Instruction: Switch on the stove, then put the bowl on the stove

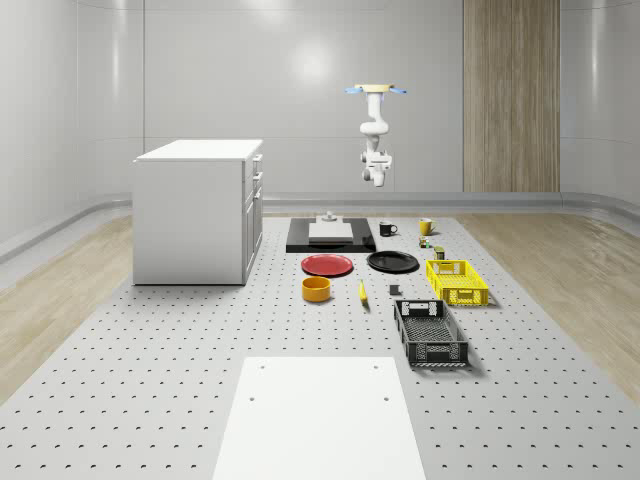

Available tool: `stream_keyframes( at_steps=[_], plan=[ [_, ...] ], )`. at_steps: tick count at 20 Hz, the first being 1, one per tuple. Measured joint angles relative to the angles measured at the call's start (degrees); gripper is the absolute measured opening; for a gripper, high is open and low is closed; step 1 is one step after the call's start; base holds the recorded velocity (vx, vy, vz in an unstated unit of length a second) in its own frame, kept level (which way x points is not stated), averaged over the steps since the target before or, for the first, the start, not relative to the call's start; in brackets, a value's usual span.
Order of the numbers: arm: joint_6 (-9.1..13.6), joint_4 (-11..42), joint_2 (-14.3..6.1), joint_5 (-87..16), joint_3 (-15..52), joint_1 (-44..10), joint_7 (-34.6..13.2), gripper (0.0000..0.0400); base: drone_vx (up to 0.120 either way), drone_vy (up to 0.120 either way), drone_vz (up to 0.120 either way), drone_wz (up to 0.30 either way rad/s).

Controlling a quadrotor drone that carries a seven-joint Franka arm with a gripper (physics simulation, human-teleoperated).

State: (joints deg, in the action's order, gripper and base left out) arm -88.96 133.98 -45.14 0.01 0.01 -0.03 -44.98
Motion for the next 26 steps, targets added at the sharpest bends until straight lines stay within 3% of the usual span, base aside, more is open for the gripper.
stream_keyframes(
  at_steps=[6, 12, 20, 26],
  plan=[
    [5.61, -7.33, 1.45, 0.06, 0.08, -0.16, 0.09, 0.0400, 0.000, 0.000, 0.000, 0.000],
    [9.27, -13.51, 3.70, 0.10, 0.14, -0.26, 0.13, 0.0400, 0.000, 0.000, 0.000, 0.000],
    [10.85, -16.57, 4.83, 0.13, 0.20, -0.34, 0.16, 0.0400, 0.000, -0.005, 0.000, 0.000],
    [10.90, -16.93, 4.88, 0.14, 0.23, -0.39, 0.18, 0.0400, 0.000, -0.120, 0.000, 0.000]
  ],
)
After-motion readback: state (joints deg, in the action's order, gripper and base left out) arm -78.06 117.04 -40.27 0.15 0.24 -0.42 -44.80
